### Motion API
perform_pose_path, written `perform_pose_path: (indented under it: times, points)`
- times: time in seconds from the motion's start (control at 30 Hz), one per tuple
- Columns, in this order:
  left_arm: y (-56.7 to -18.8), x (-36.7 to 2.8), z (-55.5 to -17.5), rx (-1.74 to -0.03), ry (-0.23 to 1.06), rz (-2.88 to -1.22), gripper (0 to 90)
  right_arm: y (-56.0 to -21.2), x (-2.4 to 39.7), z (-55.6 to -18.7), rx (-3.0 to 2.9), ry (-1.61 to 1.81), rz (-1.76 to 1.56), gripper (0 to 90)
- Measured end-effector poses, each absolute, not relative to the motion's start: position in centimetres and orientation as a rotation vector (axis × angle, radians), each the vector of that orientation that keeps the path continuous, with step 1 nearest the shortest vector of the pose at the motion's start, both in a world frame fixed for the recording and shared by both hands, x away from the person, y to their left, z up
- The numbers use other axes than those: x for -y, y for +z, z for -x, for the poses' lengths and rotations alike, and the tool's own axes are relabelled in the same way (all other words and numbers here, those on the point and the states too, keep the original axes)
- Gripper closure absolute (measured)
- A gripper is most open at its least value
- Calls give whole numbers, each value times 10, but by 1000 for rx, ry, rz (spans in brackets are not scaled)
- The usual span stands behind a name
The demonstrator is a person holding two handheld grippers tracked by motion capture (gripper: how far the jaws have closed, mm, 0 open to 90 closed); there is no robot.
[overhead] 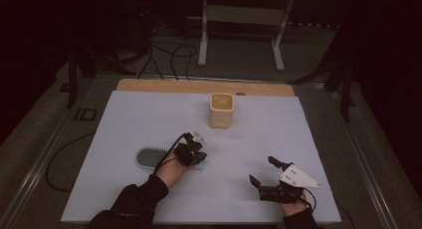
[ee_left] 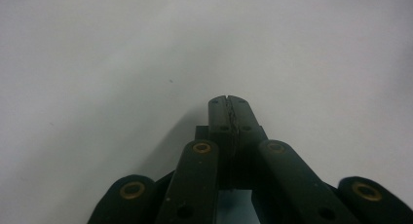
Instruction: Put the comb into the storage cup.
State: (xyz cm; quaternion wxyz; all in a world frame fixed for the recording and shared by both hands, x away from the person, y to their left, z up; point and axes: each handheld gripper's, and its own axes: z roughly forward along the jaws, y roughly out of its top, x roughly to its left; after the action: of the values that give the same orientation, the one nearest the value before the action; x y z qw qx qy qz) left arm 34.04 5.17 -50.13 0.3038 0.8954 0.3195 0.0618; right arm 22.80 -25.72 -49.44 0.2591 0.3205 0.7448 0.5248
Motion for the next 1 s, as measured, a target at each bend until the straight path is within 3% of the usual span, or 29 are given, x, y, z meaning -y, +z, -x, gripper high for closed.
perform_pose_path:
  times: [1.0]
  points:
    - [-496, -75, -283, -752, 87, -2440, 900, -495, 256, -230, -2028, 1420, -871, 102]
